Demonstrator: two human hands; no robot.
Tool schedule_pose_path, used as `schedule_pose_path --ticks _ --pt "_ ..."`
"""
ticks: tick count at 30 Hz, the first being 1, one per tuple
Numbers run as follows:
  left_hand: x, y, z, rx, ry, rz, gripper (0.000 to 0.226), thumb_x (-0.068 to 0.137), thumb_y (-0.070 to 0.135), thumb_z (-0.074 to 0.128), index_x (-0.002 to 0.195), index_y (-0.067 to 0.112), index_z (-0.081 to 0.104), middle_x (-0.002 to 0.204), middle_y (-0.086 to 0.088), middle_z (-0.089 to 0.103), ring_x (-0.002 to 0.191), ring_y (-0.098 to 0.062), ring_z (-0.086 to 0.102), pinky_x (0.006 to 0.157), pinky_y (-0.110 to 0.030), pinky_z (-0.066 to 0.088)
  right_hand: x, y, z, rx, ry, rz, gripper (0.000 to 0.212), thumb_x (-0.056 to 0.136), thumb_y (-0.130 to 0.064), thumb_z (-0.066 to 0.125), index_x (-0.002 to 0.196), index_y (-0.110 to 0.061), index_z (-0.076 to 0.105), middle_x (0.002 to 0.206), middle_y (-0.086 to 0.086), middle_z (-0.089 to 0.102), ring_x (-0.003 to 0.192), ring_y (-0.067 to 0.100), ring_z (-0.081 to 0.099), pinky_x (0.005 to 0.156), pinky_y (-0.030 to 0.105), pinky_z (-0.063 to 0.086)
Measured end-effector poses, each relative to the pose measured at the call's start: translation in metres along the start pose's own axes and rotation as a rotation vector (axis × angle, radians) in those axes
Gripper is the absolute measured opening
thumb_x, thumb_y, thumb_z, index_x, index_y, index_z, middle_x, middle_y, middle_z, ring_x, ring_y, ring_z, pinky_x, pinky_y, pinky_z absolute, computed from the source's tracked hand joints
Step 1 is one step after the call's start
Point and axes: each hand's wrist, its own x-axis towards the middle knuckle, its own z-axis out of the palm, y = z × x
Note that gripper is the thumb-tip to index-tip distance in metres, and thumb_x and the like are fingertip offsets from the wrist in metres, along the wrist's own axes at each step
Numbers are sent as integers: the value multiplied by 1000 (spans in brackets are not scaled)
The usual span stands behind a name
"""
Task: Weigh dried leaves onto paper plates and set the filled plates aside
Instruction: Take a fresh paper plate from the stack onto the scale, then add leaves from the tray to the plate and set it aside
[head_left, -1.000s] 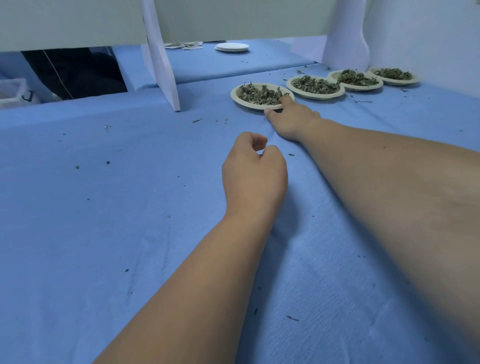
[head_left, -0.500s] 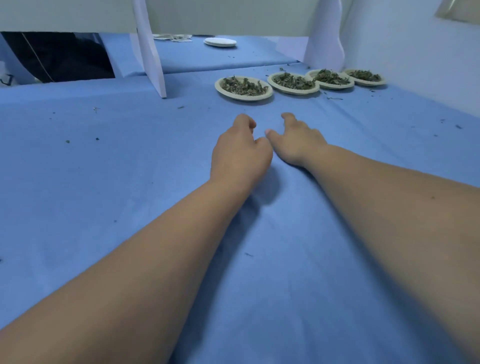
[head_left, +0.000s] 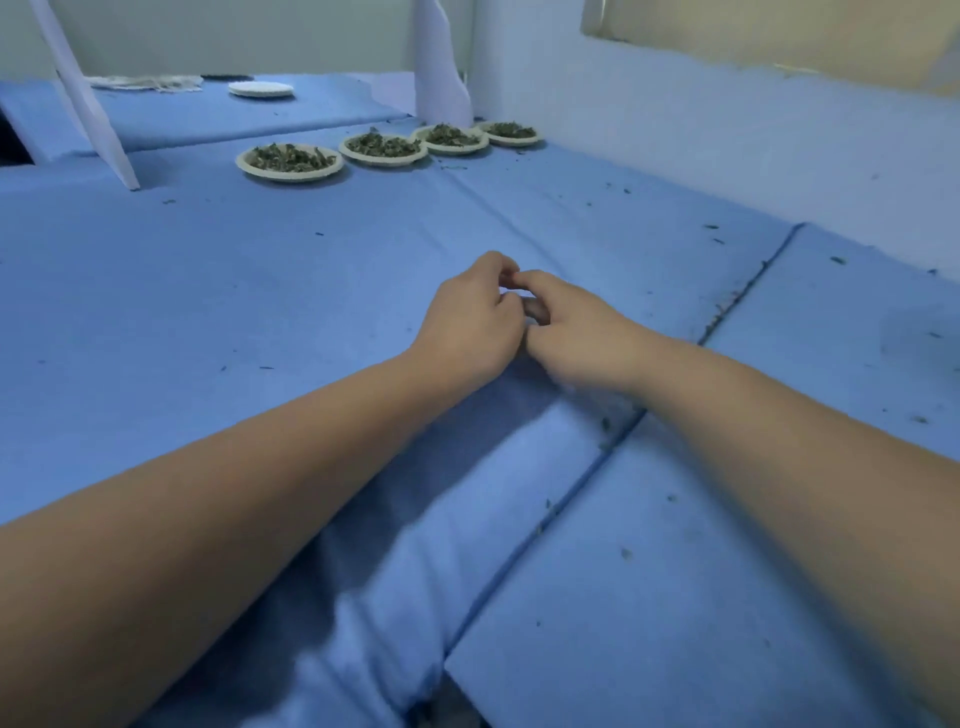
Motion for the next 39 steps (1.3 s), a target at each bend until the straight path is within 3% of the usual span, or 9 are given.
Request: schedule_pose_path --ticks 4,10,16,19,22,25,28,34,39 --pt "-31 72 53 -135 -67 135 36 92 7 43 121 17 63 114 2 69 102 -13 61 78 -20 47 -92 30 -49 78 222 -5 51 92 -19 58 140 -35 48 136 -23 59 127 -11 49 110 29 41" --pt "-82 176 140 -275 -229 341 33 93 8 45 116 21 64 106 7 71 93 0 59 79 -15 46 -226 71 -113 46 542 56 46 89 -26 62 132 -40 52 135 -27 58 129 -13 46 113 30 39" --pt "-116 250 213 -218 -361 515 44 85 18 48 126 22 66 122 0 72 108 -17 66 100 -31 50 -343 127 -153 -46 823 211 40 95 -25 63 131 -40 53 137 -23 57 126 -10 51 113 30 39" --pt "-116 279 240 -123 -302 695 48 89 19 45 130 20 70 147 2 59 126 -20 61 107 -35 47 -393 160 -171 -200 930 369 41 96 -32 58 136 -37 51 130 -17 63 102 0 61 95 27 47" --pt "-101 299 263 37 -227 831 45 97 11 44 135 16 67 155 -2 51 133 -24 56 98 -36 51 -430 191 -183 -360 964 513 43 94 -36 52 137 -31 50 80 -2 68 64 6 59 58 27 43" --pt "-90 318 284 188 -204 957 54 95 2 38 146 11 55 160 -5 43 143 -24 44 105 -35 40 -444 210 -192 -465 945 641 41 98 -36 53 137 -24 48 87 7 66 73 30 58 61 38 47" --pt "-87 336 301 282 -217 988 59 97 -2 36 154 14 44 162 -2 37 151 -21 30 110 -38 37 -441 212 -195 -587 942 720 37 100 -35 50 132 -18 51 73 1 51 57 23 43 53 33 34" --pt "-83 358 310 499 -10 966 36 91 2 41 118 14 62 112 -9 66 102 -34 54 80 -45 40 -439 211 -194 -639 867 768 38 97 -32 49 131 -17 51 68 -3 48 53 15 42 58 32 32" --pt "-78 373 307 730 -25 1061 19 84 -4 44 85 15 46 76 -3 44 77 -30 40 75 -39 22 -436 211 -193 -649 890 746 43 93 -27 50 136 -18 51 65 -16 31 51 4 30 67 34 33"
